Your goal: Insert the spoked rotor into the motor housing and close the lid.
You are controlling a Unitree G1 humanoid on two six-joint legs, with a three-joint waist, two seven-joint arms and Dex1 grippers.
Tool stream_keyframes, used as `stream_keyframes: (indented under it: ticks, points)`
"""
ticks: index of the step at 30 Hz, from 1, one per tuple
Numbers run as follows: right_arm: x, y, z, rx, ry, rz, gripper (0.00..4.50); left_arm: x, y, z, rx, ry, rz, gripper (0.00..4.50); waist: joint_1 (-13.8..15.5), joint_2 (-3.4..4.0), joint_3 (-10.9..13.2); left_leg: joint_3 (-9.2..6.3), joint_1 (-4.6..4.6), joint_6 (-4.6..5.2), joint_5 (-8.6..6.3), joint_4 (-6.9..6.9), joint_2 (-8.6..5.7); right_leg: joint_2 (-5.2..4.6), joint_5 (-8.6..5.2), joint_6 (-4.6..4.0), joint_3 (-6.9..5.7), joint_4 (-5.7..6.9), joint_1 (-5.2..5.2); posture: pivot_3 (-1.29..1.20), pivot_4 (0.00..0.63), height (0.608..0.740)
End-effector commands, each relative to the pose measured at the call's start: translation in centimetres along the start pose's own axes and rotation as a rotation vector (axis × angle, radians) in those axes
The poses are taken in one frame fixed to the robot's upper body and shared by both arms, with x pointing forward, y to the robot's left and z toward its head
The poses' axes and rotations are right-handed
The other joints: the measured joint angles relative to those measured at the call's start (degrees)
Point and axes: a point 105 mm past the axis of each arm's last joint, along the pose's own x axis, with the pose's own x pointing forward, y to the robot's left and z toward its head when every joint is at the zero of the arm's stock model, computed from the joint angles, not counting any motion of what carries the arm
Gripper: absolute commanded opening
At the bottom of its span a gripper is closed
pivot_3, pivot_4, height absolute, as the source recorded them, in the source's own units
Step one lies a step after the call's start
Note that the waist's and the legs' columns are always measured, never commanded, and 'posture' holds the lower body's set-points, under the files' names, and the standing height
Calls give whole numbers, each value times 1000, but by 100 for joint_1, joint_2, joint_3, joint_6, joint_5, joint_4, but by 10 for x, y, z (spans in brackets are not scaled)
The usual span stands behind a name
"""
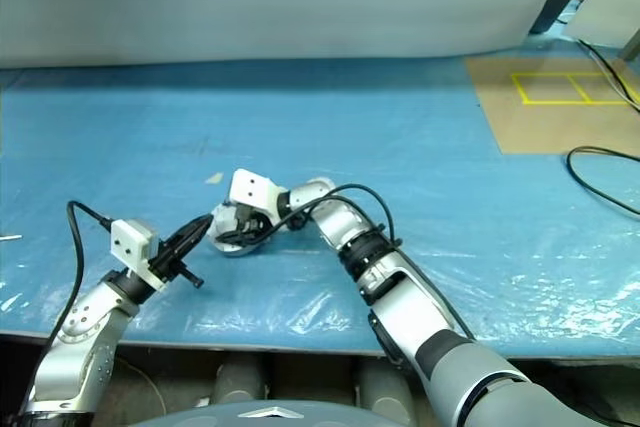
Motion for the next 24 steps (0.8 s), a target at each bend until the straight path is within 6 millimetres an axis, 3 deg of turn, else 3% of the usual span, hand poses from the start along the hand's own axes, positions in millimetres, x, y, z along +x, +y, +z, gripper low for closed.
stream_keyframes:
  ticks: [1, 12, 24]
  points:
    - [-2, -4, -20, 16, 68, -52, 2933, 5, -1, 10, 24, -31, -11, 0, 6, 0, 0, 0, 0, 0, 0, 0, -1, 0, 0, 0, 0, 0, 0, 0, 150, 740]
    - [-3, -2, -23, 28, 74, -38, 2933, -2, 5, 0, 24, -3, -19, 0, 7, 1, 0, 0, 0, 0, 0, 0, -4, -2, 0, 0, 1, 0, 1, 0, 150, 740]
    - [-6, -2, -12, 43, 42, -8, 2933, 18, -1, -19, 58, 69, -76, 0, 12, 2, 0, 0, -1, 0, 0, -1, -5, -3, 0, 0, 1, -1, 1, 0, 150, 740]
